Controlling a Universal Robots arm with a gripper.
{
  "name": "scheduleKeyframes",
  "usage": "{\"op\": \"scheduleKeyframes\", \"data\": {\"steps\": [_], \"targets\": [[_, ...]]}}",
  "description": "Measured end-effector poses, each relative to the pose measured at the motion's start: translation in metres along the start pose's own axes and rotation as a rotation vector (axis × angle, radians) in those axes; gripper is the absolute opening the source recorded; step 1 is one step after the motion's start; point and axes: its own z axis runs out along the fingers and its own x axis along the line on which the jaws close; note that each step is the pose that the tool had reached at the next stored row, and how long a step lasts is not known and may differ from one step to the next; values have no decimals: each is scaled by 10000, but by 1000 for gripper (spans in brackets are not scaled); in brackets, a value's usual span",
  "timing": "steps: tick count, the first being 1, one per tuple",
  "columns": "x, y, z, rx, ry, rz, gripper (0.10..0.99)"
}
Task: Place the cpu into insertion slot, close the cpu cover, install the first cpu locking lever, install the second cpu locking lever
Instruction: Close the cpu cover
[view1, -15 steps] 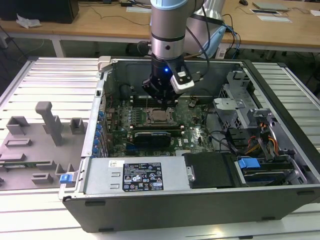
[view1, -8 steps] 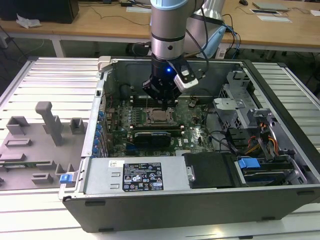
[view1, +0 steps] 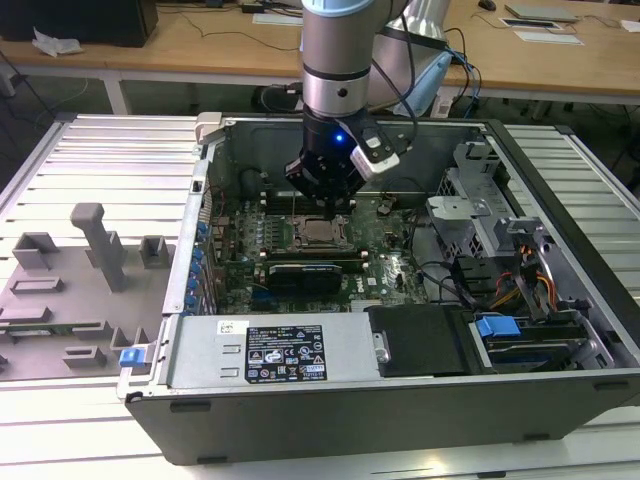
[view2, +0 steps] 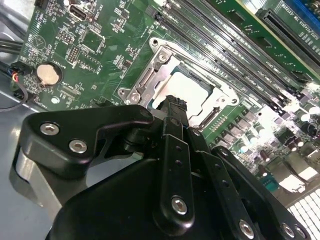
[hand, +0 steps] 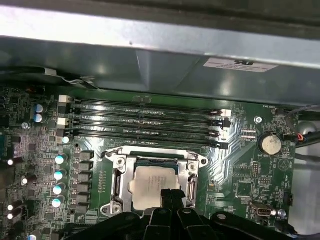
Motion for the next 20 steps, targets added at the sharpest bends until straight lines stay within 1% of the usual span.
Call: {"op": "scheduleKeyframes", "data": {"steps": [4, 7, 9, 11, 13, 20], "targets": [[-3, -1, -56, 8, 0, 2, 106], [1, -11, -60, 43, 4, 1, 106], [18, -13, -60, 43, 2, -1, 106], [84, -8, -63, 44, -3, 1, 106], [110, -5, -64, 43, -5, 1, 106], [119, -5, -65, 44, -4, 4, 106]]}}
